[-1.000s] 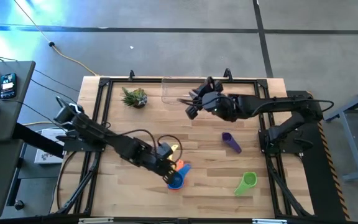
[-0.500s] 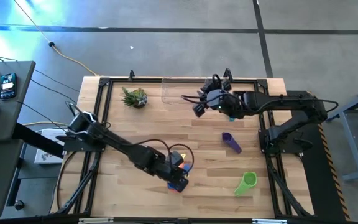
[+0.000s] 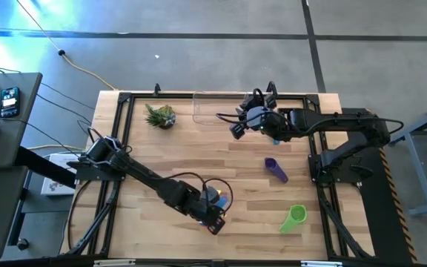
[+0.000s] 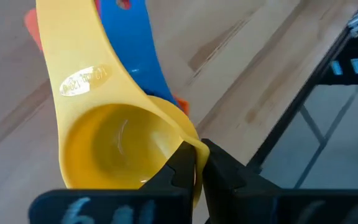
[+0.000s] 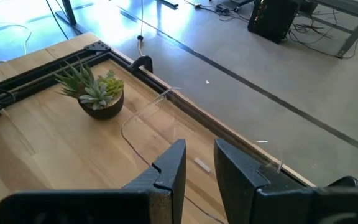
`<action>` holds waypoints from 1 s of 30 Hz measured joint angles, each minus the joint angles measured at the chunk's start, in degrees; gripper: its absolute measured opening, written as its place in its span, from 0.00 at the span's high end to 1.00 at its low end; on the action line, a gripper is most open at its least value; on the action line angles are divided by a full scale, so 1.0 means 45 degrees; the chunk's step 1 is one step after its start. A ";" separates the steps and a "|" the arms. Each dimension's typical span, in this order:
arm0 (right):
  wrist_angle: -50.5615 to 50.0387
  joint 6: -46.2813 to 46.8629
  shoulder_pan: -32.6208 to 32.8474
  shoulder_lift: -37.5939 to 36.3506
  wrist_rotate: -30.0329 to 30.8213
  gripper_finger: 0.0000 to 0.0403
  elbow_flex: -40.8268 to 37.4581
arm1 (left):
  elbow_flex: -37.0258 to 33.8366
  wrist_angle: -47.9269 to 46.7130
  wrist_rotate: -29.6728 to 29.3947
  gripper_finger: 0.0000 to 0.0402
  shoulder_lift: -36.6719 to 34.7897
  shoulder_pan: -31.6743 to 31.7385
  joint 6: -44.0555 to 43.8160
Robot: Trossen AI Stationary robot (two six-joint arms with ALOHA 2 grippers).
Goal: Nest measuring cups in basket
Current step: Stack the yellow measuring cup on the blue measuring cup, then stack the green measuring cup on the yellow measuring cup
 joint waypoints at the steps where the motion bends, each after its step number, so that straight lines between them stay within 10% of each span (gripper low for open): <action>1: 0.0009 0.0012 0.0000 0.0000 0.0000 0.81 0.0000 | 0.0000 -0.0071 0.0000 0.97 0.0000 0.0000 0.0005; 30: 0.0009 0.0004 0.0005 0.0000 -0.0374 0.81 -0.0004 | 0.0010 -0.0341 0.1164 0.81 -0.0005 0.0603 0.2132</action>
